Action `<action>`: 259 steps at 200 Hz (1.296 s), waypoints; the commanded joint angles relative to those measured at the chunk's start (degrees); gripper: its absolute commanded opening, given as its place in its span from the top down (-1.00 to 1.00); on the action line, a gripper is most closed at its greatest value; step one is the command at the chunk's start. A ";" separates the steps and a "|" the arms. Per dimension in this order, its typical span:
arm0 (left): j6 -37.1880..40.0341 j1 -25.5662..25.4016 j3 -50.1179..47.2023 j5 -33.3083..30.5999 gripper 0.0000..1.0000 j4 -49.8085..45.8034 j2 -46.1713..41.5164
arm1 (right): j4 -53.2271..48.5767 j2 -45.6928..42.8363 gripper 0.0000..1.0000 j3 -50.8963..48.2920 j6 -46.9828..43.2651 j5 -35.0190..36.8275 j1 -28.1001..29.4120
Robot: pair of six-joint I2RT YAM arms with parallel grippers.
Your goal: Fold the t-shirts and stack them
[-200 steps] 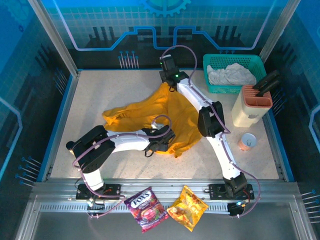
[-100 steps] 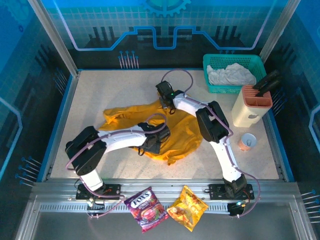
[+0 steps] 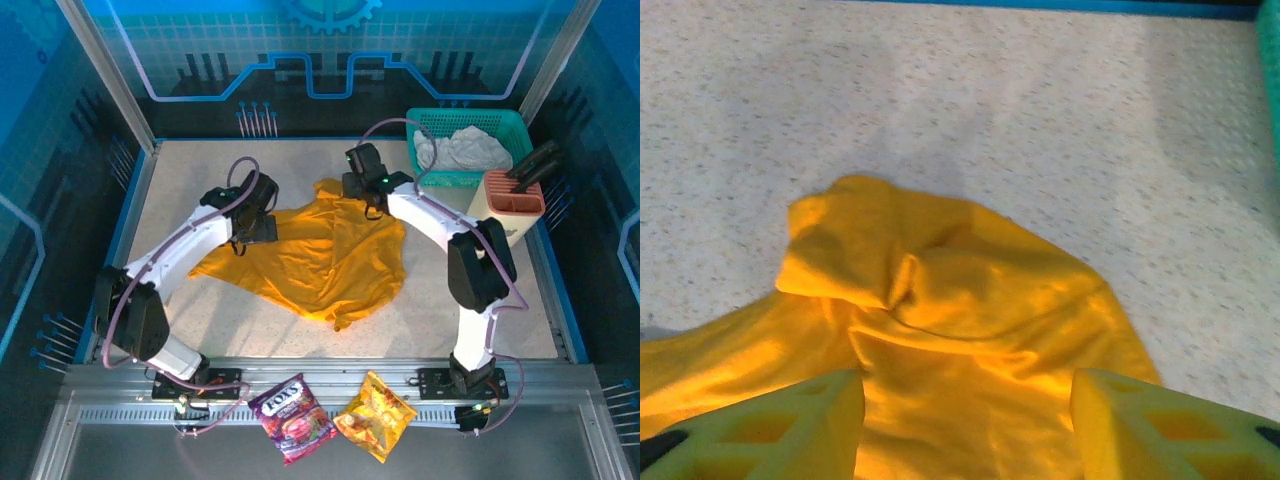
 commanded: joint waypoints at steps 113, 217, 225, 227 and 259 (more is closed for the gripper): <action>7.99 7.95 17.08 10.14 -0.55 6.80 26.92 | 2.05 -7.49 0.09 -26.94 13.56 -16.20 -3.23; 10.84 15.06 50.31 12.44 0.57 1.40 51.54 | -1.84 -10.15 0.09 -32.43 18.39 -11.72 -6.99; 11.19 15.36 53.20 12.92 0.59 0.67 53.58 | -2.76 -10.13 0.08 -31.89 18.38 -11.05 -7.26; 11.22 15.42 53.90 13.02 0.60 0.37 54.07 | -2.93 -10.09 0.08 -31.75 18.33 -10.89 -7.31; 11.52 15.44 53.66 14.96 0.72 0.09 52.43 | -3.87 -10.30 0.09 -30.58 16.78 -11.86 -8.58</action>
